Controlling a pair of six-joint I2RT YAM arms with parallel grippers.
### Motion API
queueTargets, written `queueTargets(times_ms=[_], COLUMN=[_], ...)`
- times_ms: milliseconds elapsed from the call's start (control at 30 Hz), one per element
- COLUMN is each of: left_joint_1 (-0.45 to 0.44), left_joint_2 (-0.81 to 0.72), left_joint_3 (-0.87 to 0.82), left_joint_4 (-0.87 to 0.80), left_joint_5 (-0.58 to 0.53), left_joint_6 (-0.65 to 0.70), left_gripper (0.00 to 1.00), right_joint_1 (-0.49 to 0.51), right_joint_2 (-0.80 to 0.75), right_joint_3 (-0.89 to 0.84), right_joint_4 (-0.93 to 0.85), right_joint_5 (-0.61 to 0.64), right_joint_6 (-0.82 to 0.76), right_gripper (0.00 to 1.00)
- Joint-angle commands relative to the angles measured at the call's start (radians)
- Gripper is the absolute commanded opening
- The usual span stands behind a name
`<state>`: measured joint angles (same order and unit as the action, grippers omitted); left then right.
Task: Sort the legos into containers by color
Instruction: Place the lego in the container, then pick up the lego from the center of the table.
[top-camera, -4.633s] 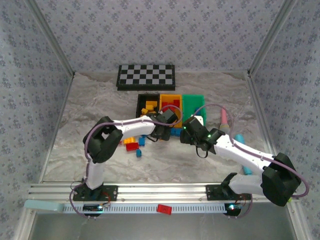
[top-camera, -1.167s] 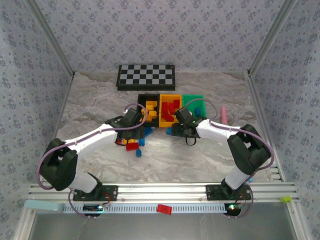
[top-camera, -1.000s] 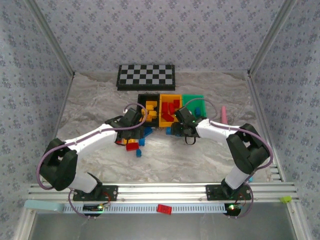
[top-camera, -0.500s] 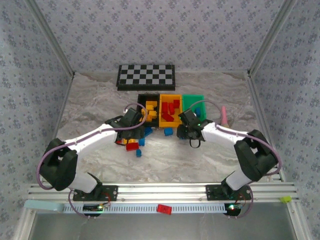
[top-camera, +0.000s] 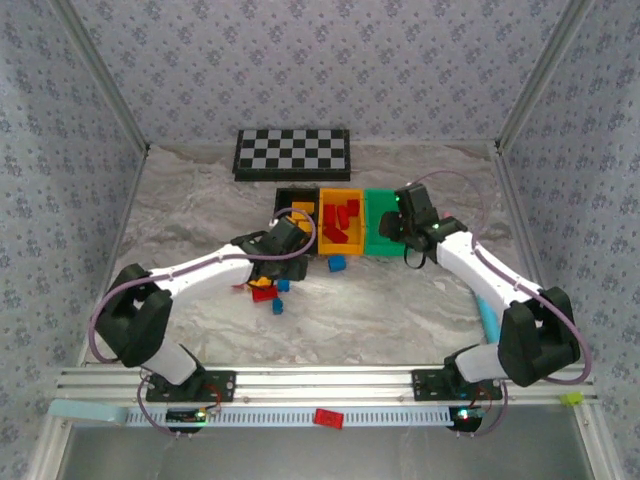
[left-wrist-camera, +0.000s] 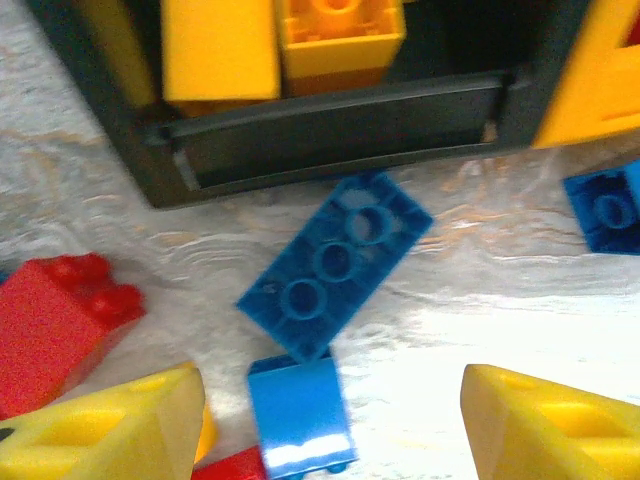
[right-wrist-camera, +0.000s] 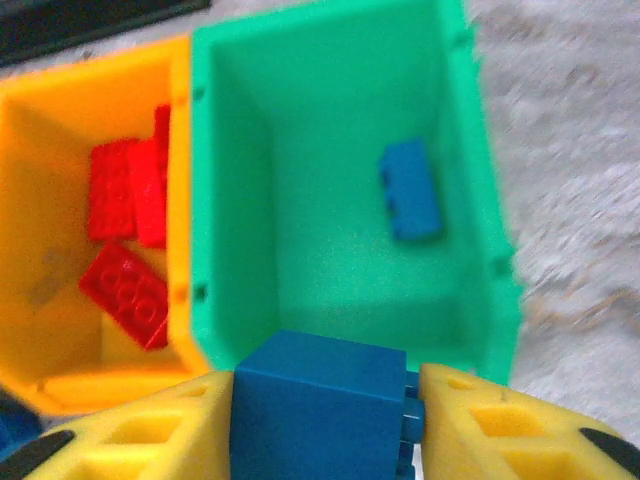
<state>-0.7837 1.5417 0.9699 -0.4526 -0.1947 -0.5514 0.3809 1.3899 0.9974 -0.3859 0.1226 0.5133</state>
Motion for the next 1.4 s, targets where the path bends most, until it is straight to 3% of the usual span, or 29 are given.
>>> queueTargets(times_ms=[0, 67, 167, 700, 767, 1367], left_joint_1=[-0.032, -0.044, -0.056, -0.093, -0.104, -0.128], left_joint_2=[0.041, 0.064, 0.092, 0.298, 0.325, 0.482], left_joint_3=[0.064, 0.086, 0.116, 0.314, 0.341, 0.523], left_joint_4=[0.01, 0.008, 0.008, 0.02, 0.01, -0.111], left_joint_5=[0.002, 0.003, 0.012, 0.099, 0.078, 0.021], left_joint_6=[-0.007, -0.009, -0.006, -0.012, -0.027, -0.074], left_gripper=[0.68, 0.68, 0.68, 0.71, 0.76, 0.77], right_joint_1=[-0.056, -0.066, -0.062, 0.083, 0.086, 0.048], right_joint_2=[0.088, 0.156, 0.165, -0.053, -0.072, -0.151], right_joint_3=[0.075, 0.123, 0.11, -0.157, -0.19, -0.324], right_joint_4=[-0.016, -0.037, -0.012, 0.017, 0.017, 0.032], right_joint_5=[-0.039, -0.038, -0.06, -0.023, -0.023, -0.028], right_joint_6=[-0.058, -0.071, -0.07, 0.004, 0.005, -0.025], right_gripper=[0.57, 0.65, 0.68, 0.68, 0.68, 0.69])
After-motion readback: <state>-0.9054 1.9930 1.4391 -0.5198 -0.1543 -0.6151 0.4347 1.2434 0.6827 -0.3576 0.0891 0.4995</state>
